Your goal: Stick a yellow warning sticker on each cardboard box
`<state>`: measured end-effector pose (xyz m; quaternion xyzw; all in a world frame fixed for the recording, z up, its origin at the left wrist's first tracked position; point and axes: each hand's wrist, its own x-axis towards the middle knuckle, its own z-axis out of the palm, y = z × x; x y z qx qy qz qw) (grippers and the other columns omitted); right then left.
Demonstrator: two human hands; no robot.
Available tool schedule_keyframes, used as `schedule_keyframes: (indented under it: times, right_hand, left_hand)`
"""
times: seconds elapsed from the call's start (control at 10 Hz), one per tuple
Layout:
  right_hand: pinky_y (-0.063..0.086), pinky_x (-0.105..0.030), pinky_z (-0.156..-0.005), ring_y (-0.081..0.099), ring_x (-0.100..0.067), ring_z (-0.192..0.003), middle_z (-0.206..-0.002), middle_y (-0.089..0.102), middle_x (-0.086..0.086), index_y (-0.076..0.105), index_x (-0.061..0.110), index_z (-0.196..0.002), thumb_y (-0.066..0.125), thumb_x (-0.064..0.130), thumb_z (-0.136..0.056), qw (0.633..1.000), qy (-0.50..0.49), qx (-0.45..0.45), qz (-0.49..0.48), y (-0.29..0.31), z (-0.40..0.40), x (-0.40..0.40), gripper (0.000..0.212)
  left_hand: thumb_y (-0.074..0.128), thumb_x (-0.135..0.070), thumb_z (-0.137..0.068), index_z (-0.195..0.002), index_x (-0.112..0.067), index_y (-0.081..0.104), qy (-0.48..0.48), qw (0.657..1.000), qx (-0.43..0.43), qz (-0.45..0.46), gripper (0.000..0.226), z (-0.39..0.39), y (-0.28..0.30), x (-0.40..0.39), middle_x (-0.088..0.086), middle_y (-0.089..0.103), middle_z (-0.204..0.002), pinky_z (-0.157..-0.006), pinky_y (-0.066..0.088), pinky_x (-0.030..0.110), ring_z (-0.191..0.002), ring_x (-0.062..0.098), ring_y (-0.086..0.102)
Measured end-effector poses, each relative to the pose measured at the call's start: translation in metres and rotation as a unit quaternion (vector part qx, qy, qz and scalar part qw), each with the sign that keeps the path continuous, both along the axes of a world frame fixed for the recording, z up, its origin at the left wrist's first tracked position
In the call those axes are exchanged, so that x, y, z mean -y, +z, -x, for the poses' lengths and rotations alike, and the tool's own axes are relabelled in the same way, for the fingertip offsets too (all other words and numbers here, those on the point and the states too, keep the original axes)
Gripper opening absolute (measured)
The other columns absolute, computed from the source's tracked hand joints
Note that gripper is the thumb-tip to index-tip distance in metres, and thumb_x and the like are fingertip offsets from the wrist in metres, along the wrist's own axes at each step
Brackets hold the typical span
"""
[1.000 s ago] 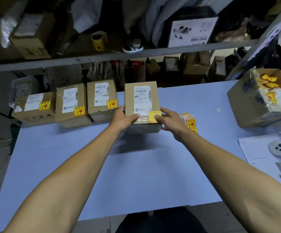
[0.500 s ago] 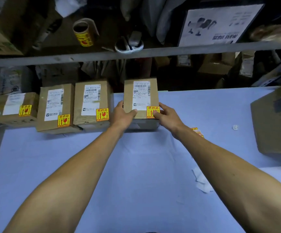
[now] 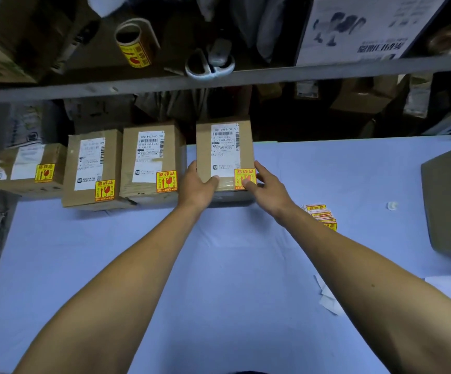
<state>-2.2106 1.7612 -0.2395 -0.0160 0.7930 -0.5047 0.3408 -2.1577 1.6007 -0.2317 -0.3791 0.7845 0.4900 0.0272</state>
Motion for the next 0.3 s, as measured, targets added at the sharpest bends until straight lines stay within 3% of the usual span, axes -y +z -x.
schedule_keyframes:
  times: [0.1,0.3]
  right_hand:
    - [0.036,-0.034,-0.106,0.042,-0.026,-0.136,-0.149,0.045,-0.005,0.032,0.023,-0.151,0.054,0.029,-0.1,0.995,0.041,-0.065,-0.059,0.018,-0.004,-0.003,0.055]
    - [0.032,-0.043,-0.111,0.028,-0.029,-0.144,-0.157,0.033,-0.01,0.029,0.02,-0.152,0.052,0.039,-0.097,0.948,0.106,-0.241,-0.181,0.046,-0.026,-0.009,0.063]
  left_hand:
    - [0.063,-0.013,-0.092,-0.137,-0.016,0.047,-0.022,1.0,0.01,0.019,0.048,-0.006,0.008,0.0,0.001,0.06,-0.13,-0.097,0.047,0.029,-0.112,0.017,0.058]
    - [0.059,-0.019,-0.093,-0.147,-0.012,0.038,-0.136,0.974,0.002,0.183,0.058,-0.033,0.052,-0.001,0.009,0.044,-0.146,-0.104,0.037,0.031,-0.133,0.027,0.043]
